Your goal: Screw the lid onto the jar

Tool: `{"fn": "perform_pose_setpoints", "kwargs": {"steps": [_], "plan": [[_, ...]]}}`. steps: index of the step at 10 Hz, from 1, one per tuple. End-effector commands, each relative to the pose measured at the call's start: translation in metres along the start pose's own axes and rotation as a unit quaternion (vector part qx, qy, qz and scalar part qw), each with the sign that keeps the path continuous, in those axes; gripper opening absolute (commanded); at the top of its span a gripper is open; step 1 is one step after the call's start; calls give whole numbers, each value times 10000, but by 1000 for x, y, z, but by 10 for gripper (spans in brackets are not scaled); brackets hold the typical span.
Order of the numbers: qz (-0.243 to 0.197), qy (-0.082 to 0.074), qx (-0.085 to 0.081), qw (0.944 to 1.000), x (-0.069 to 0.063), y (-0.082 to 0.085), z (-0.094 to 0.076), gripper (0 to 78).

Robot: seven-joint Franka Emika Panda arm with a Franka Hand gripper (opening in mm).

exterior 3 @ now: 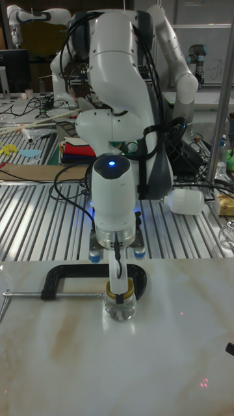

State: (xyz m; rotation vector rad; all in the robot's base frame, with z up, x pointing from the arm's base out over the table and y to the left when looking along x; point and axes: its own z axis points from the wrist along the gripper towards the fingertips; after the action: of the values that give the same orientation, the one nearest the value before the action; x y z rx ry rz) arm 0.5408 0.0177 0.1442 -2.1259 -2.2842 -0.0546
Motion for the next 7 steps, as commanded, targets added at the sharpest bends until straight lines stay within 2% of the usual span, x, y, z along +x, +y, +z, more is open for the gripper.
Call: {"fn": "perform_pose_setpoints", "kwargs": {"steps": [1,3,5,7], "plan": [[-930,123,-45,9956,-3,10,-8,771],[-1420,186,-63,9897,-5,20,-23,771],[-1815,137,-71,9833,-4,20,-25,771],[-2427,-18,57,9701,-3,20,-25,771]]}}
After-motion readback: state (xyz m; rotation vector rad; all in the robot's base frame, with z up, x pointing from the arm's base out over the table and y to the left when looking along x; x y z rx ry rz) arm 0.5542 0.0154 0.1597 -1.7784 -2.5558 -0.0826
